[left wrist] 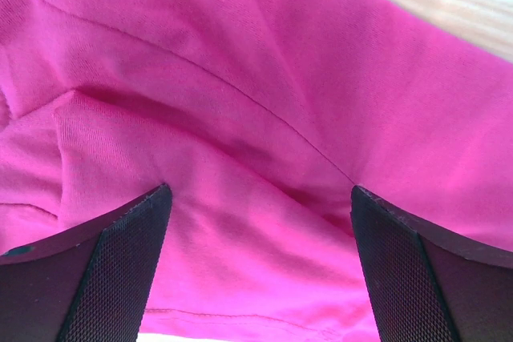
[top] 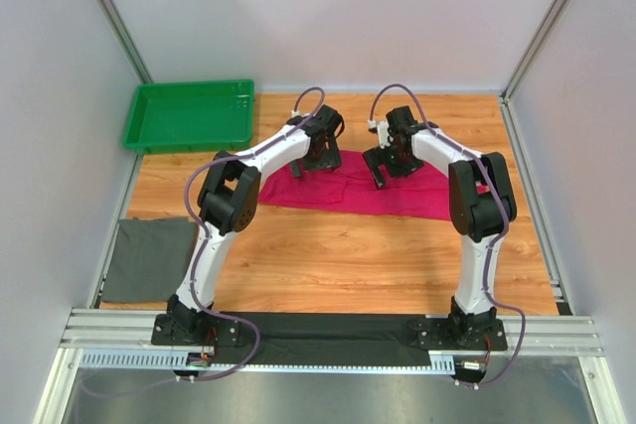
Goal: Fold and stack the t-shirts
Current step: Fold the tshirt
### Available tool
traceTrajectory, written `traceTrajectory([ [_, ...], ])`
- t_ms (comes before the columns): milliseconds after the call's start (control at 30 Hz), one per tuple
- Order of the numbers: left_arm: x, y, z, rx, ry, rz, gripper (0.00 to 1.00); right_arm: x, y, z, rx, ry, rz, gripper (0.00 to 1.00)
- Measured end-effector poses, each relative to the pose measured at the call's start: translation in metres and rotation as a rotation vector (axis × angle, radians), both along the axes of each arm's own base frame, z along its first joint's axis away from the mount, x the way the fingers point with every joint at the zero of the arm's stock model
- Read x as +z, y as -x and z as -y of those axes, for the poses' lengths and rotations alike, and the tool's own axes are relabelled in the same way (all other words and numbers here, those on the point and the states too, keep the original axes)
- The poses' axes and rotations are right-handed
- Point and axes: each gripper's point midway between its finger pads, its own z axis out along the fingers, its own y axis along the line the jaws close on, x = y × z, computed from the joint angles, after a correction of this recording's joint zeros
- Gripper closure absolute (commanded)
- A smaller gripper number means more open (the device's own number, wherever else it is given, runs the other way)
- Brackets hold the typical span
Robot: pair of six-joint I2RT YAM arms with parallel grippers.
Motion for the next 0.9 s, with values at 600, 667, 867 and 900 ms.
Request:
traceTrajectory([
  [600,0.009,-0.048,0.028,-0.47,0.244,0.003,0.08,-0.005,0.117,-0.058,-0.433,0.004,-0.141,0.0],
  [667,0.012,-0.057,0.033,-0.505,0.319,0.022,0.09,-0.005,0.124,-0.076,-0.493,-0.019,-0.147,0.0],
  [867,0.021,-0.089,0.04,-0.554,0.621,0.083,0.09,0.002,0.143,-0.142,-0.641,-0.194,-0.225,0.0],
  [900,0.023,-0.096,0.041,-0.562,0.662,0.097,0.09,0.004,0.144,-0.153,-0.669,-0.233,-0.247,0.0],
])
